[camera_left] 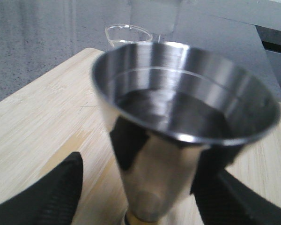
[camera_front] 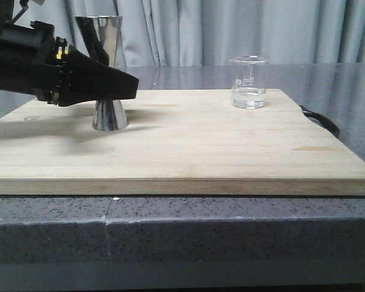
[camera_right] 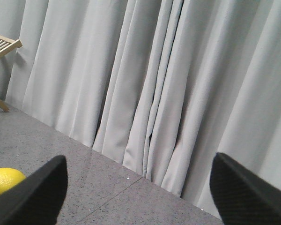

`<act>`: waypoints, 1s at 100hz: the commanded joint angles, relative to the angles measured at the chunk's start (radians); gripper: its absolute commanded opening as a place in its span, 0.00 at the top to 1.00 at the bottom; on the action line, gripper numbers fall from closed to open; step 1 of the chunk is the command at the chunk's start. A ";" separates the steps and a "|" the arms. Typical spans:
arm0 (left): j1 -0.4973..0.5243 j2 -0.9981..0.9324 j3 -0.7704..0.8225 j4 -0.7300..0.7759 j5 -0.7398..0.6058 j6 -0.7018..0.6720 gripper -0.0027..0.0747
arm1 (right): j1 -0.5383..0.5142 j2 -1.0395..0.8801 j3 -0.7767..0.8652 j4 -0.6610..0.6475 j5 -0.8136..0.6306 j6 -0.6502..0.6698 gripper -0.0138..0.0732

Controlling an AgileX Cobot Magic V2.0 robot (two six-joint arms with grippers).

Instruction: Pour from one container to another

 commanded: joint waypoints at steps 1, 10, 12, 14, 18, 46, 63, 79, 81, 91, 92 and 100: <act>0.004 -0.052 -0.017 -0.058 0.122 -0.037 0.31 | -0.001 -0.020 -0.024 0.022 -0.056 0.001 0.19; 0.020 -0.066 -0.017 -0.038 0.122 -0.083 0.31 | -0.001 -0.020 -0.024 0.023 -0.056 0.001 0.19; 0.024 -0.072 -0.017 -0.031 0.122 -0.085 0.31 | -0.001 -0.020 -0.024 0.023 -0.056 0.001 0.19; 0.029 -0.079 -0.017 -0.023 0.122 -0.087 0.31 | -0.001 -0.020 -0.024 0.023 -0.056 0.001 0.19; 0.040 -0.095 -0.017 -0.009 0.122 -0.091 0.31 | -0.001 -0.020 -0.024 0.023 -0.056 0.001 0.19; 0.129 -0.204 -0.017 0.154 0.122 -0.256 0.31 | -0.001 -0.020 -0.024 0.023 -0.056 0.001 0.19; 0.204 -0.285 -0.017 0.260 0.122 -0.358 0.31 | -0.001 -0.020 -0.024 0.023 -0.054 0.001 0.19; 0.330 -0.405 -0.025 0.265 0.122 -0.438 0.33 | -0.001 -0.020 -0.024 0.023 -0.013 0.001 0.19; 0.349 -0.424 -0.028 0.261 0.122 -0.454 0.34 | -0.001 -0.020 -0.024 0.023 -0.005 0.001 0.19; 0.447 -0.516 -0.041 0.204 0.122 -0.503 0.43 | -0.001 -0.020 -0.024 0.044 0.077 0.001 0.19; 0.461 -0.528 -0.045 0.198 0.122 -0.506 0.45 | -0.001 -0.020 -0.026 0.054 0.090 0.001 0.19; 0.537 -0.593 -0.065 0.114 0.122 -0.506 0.56 | -0.008 -0.020 -0.042 0.104 0.158 0.001 0.19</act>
